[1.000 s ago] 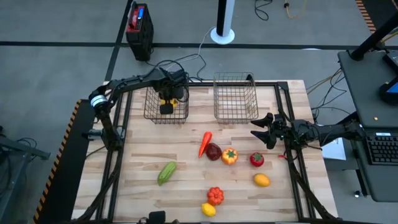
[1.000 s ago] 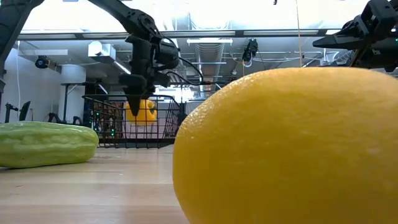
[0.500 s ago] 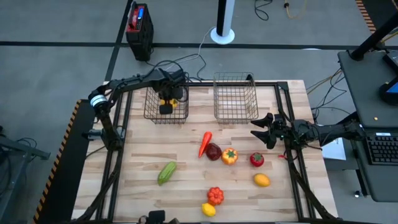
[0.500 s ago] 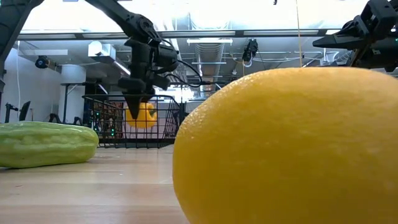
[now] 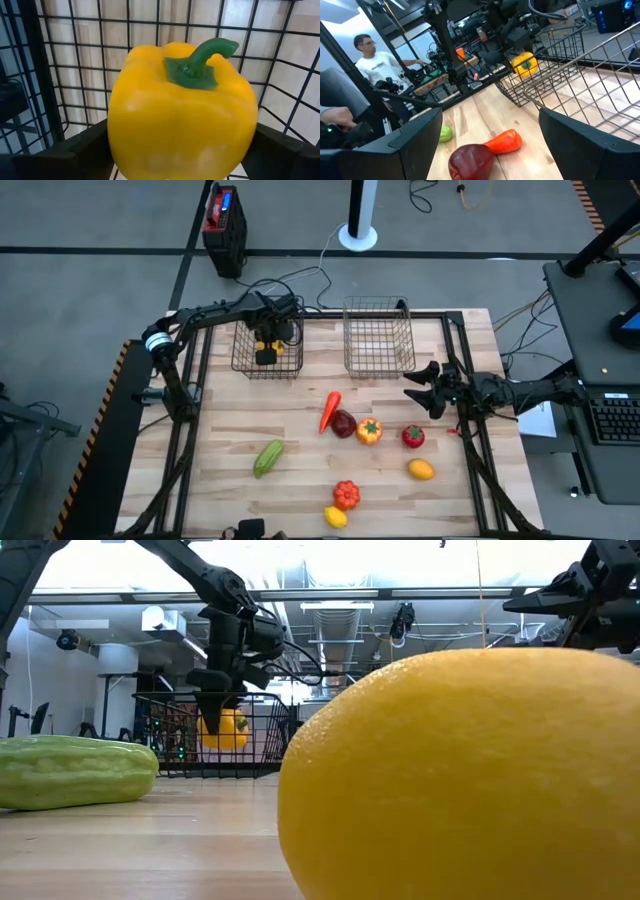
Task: Sort produce into baskets
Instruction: Put the yellow bill pepper into the black wire basket
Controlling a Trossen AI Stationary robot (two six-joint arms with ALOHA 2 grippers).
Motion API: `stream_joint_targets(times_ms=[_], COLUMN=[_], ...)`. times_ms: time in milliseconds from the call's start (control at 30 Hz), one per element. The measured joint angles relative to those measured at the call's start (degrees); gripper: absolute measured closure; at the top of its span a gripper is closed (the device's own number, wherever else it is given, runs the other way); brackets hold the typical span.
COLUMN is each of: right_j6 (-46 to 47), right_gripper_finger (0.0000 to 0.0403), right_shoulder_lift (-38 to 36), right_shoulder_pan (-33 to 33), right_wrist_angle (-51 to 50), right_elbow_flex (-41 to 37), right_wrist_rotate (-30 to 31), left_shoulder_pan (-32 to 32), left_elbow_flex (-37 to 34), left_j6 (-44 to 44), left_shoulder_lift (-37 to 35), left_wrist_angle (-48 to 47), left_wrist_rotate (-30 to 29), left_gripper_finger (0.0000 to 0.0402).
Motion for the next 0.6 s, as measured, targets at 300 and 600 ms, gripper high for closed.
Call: stream_joint_targets(times_ms=[300, 600], right_j6=[-0.02, -0.02], right_gripper_finger=[0.0078, 0.0078], right_shoulder_lift=[0.0, 0.01], right_shoulder_pan=[0.01, 0.0], right_wrist_angle=[0.28, 0.28], right_elbow_flex=[0.0, 0.0], right_wrist_rotate=[0.0, 0.0], left_shoulder_pan=[0.0, 0.0], left_elbow_flex=[0.0, 0.0], left_j6=[0.23, 0.63], left_shoulder_lift=[-0.01, -0.02], left_wrist_angle=[-0.24, -0.84], left_wrist_rotate=[2.03, 2.12], left_gripper_finger=[0.0072, 0.0059])
